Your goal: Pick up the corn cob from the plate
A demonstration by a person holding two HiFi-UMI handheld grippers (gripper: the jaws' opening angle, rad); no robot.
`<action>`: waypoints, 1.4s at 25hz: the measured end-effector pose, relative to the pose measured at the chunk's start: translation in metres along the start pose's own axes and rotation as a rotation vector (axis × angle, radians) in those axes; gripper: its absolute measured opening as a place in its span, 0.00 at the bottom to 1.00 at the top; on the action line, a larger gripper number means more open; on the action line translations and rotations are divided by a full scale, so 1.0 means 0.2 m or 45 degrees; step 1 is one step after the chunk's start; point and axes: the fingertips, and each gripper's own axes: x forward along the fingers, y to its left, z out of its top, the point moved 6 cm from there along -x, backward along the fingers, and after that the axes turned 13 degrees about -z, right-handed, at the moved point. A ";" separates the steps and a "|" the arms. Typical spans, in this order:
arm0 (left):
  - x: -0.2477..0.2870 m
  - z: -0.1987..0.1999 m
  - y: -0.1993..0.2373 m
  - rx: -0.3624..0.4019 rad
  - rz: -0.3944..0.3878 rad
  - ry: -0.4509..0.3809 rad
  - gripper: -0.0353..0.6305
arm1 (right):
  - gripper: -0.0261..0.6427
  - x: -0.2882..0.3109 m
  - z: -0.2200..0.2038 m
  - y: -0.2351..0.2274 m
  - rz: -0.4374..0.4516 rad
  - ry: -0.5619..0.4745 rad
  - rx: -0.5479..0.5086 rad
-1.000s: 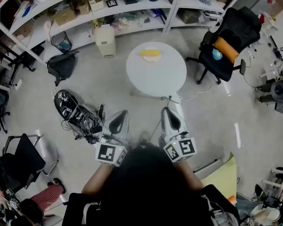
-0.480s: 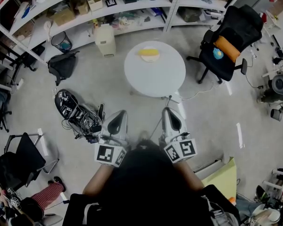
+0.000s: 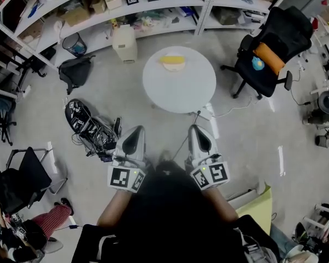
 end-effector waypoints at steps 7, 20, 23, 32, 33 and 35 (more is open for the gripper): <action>0.06 0.02 0.01 0.001 0.002 0.003 0.06 | 0.05 0.06 0.02 -0.03 0.001 -0.010 0.007; 0.32 0.05 0.20 -0.004 -0.087 -0.001 0.06 | 0.05 0.31 0.06 -0.06 -0.053 -0.030 -0.004; 0.39 0.08 0.29 -0.003 -0.101 -0.004 0.06 | 0.05 0.43 0.09 -0.06 -0.061 -0.040 -0.001; 0.54 0.17 0.59 -0.017 -0.137 0.014 0.06 | 0.05 0.75 0.12 0.00 -0.117 -0.036 0.003; 0.56 0.17 0.61 -0.020 -0.142 0.016 0.06 | 0.05 0.78 0.12 0.00 -0.125 -0.036 0.003; 0.59 0.18 0.66 -0.026 -0.155 0.019 0.06 | 0.05 0.83 0.13 0.01 -0.138 -0.032 0.002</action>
